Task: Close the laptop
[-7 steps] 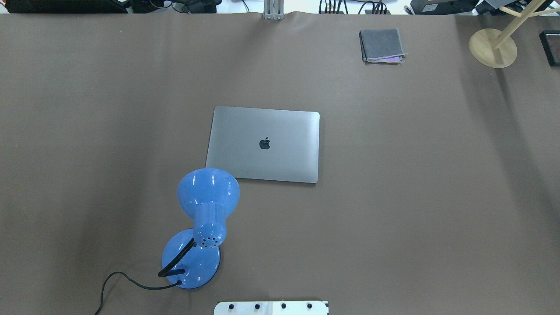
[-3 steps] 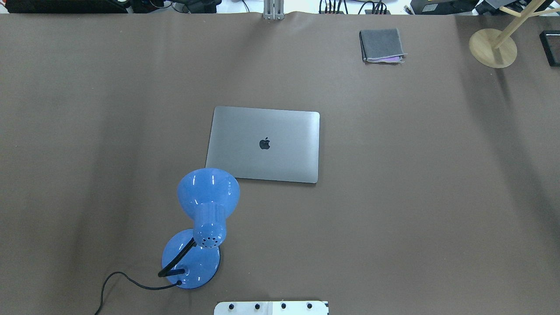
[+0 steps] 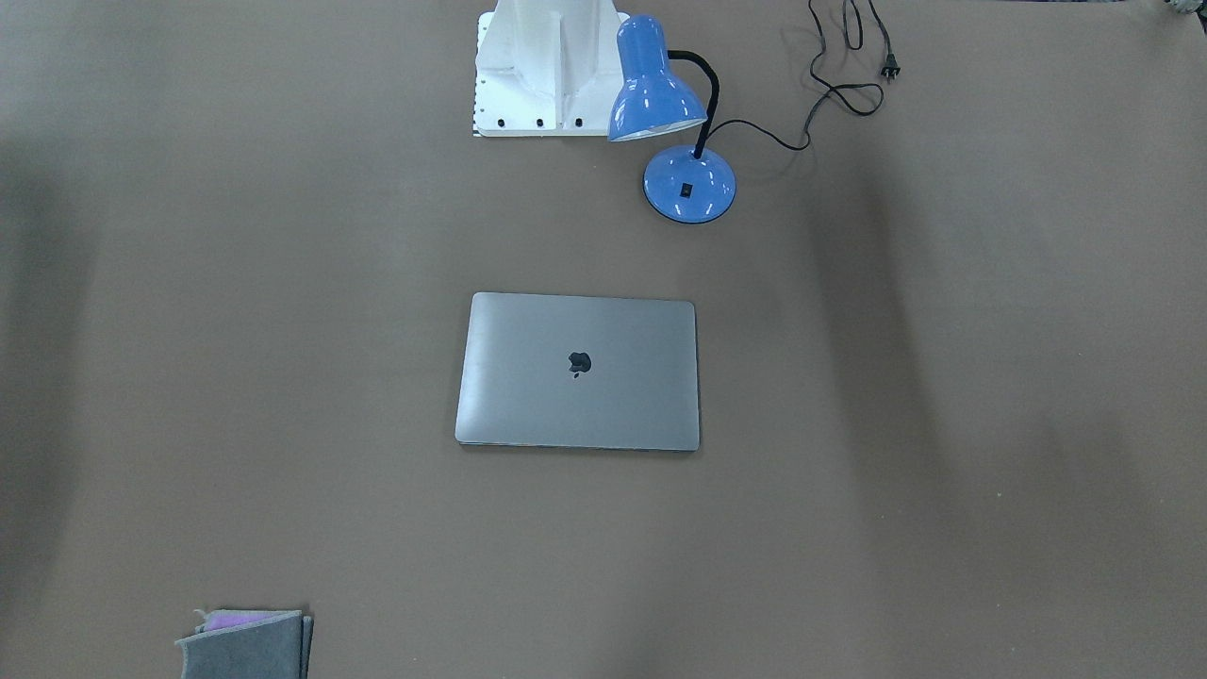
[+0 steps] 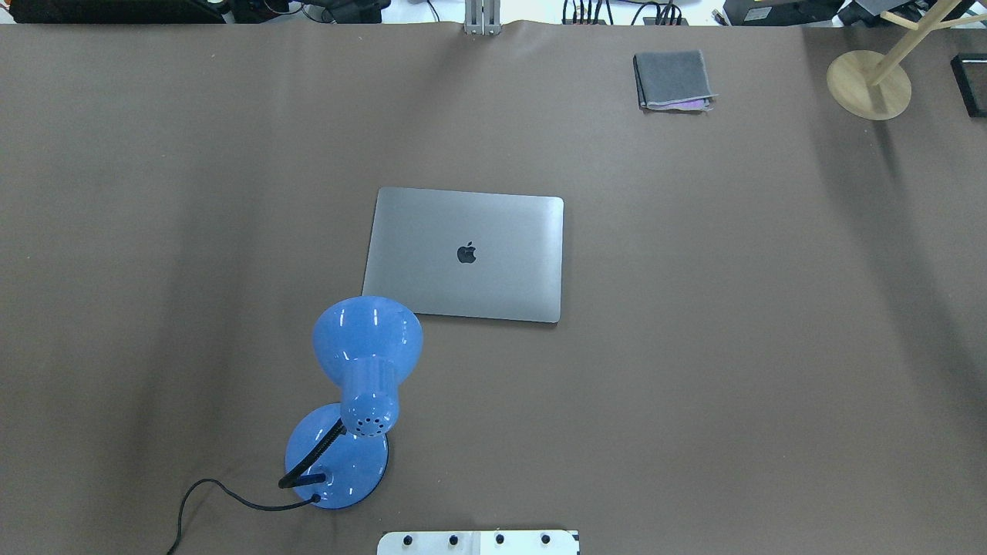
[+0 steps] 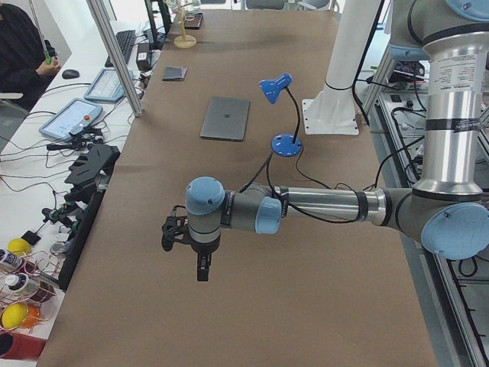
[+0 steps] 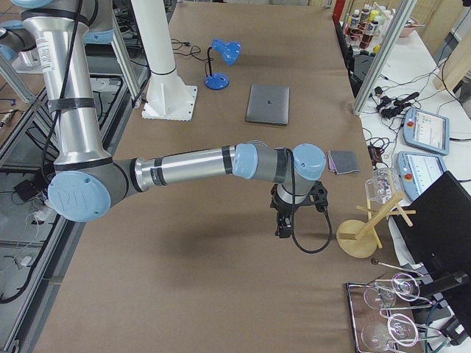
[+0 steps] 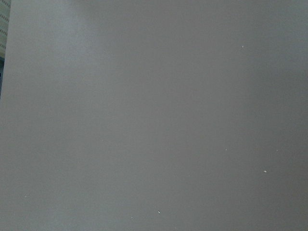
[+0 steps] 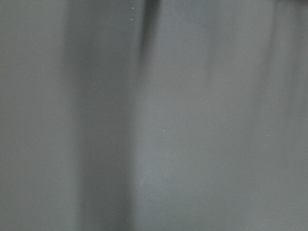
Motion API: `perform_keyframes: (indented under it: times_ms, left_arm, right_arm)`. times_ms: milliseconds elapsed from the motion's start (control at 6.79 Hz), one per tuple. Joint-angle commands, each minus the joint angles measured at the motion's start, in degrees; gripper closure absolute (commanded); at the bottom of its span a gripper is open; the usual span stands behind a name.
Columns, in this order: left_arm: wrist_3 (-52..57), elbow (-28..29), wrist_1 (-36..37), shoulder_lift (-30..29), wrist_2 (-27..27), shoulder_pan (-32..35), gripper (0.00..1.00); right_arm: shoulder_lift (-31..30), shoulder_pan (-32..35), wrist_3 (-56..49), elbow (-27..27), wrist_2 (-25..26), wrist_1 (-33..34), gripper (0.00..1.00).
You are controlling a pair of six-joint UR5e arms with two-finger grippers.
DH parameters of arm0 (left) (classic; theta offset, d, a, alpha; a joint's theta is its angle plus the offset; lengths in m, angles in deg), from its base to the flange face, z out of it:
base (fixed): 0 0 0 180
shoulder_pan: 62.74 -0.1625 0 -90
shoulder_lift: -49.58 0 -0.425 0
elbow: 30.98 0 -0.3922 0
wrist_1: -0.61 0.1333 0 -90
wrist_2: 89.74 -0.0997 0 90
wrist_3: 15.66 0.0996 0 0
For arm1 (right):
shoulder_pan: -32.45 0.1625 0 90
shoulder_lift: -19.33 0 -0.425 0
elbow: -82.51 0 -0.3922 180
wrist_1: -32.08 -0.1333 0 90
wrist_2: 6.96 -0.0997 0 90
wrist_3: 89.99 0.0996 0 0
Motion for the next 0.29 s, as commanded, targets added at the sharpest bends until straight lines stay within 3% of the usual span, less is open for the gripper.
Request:
perform_keyframes:
  times_ms: [0,147]
  left_arm:
    - [-0.07,0.00,0.00,-0.41,1.12,-0.29,0.02]
    - [-0.07,-0.09,0.00,-0.42,1.64,-0.38,0.02]
  right_arm:
    - [-0.09,0.00,0.01,-0.22,-0.05,-0.19,0.00]
    - [0.34,0.00,0.01,0.04,-0.05,-0.11,0.00]
